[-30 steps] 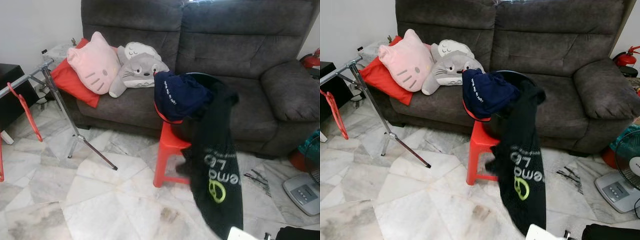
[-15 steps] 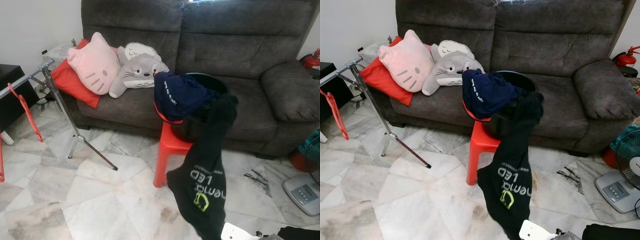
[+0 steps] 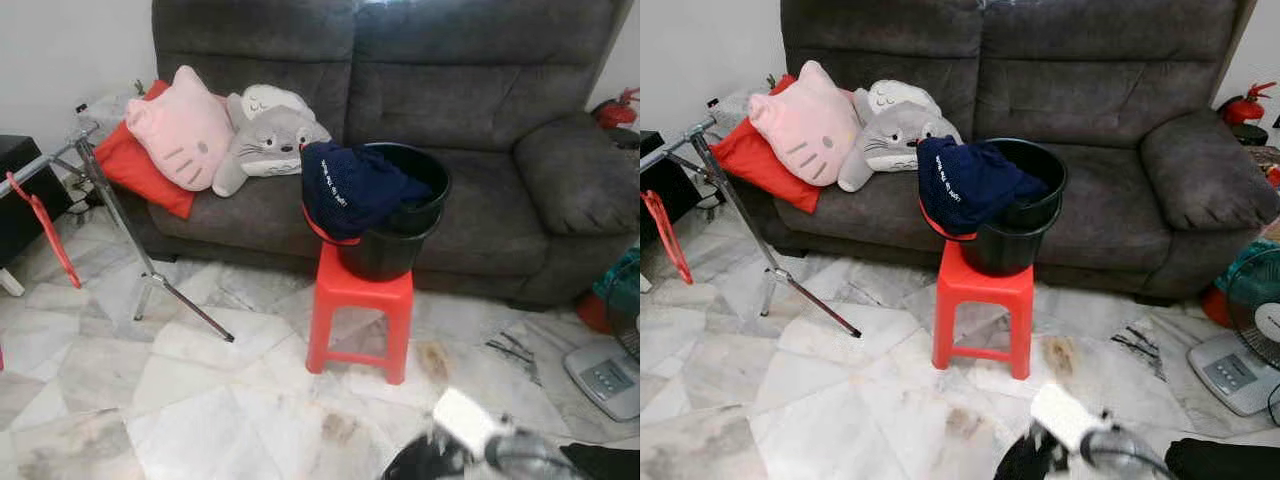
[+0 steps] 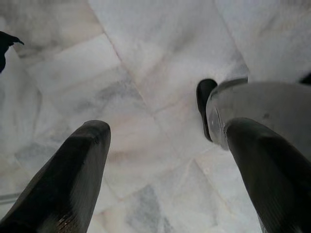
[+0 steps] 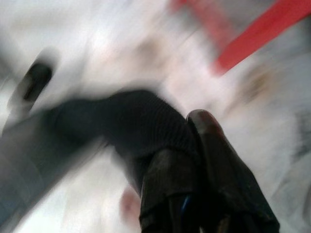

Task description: Hang hanger

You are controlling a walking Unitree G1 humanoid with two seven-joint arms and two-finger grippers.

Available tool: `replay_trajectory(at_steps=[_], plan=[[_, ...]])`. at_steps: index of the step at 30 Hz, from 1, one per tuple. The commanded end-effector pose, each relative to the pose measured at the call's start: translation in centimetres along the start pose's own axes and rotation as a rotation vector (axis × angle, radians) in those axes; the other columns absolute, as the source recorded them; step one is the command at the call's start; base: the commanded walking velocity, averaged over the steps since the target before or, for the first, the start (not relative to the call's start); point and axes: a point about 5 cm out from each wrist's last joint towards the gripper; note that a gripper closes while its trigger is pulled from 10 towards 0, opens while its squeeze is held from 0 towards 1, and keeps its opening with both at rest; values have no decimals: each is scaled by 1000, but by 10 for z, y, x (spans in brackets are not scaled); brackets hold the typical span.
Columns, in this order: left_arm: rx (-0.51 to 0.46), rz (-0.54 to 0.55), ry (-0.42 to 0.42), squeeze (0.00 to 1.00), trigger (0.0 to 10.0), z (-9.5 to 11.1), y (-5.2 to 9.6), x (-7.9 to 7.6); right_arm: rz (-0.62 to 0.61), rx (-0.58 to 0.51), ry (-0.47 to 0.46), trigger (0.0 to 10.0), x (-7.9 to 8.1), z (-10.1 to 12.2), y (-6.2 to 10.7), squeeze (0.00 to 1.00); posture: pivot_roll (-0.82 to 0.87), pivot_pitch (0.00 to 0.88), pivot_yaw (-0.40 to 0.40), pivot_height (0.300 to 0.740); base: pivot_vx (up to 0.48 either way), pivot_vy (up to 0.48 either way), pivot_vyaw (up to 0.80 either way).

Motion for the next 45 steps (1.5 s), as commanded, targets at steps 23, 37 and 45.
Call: replay_trajectory(at_steps=[23, 37, 45], plan=[[-2, 46, -13, 0, 10000, -2, 2, 14, -431, -709, -560, 10000, -48, 129, 28, 0, -215, 0, 102, 740, 0, 0, 0], [-5, 55, 60, 0, 10000, -6, 3, 17, -494, -744, -565, 10000, -38, 136, 29, 0, -220, 0, 117, 740, 0, 0, 342], [-8, 53, 87, 0, 10000, -6, 3, 13, -502, -731, -494, 10000, -43, 133, 33, 0, -212, 0, 68, 740, 0, 0, 794]])
Point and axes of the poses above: a point about 5 cm out from each wrist's last joint towards the gripper, its own y axis pointing back from the gripper into the wrist, its own z axis along the axis of the wrist's last joint, x = y × z, and after that the axes turned 3 degrees about y, right-handed
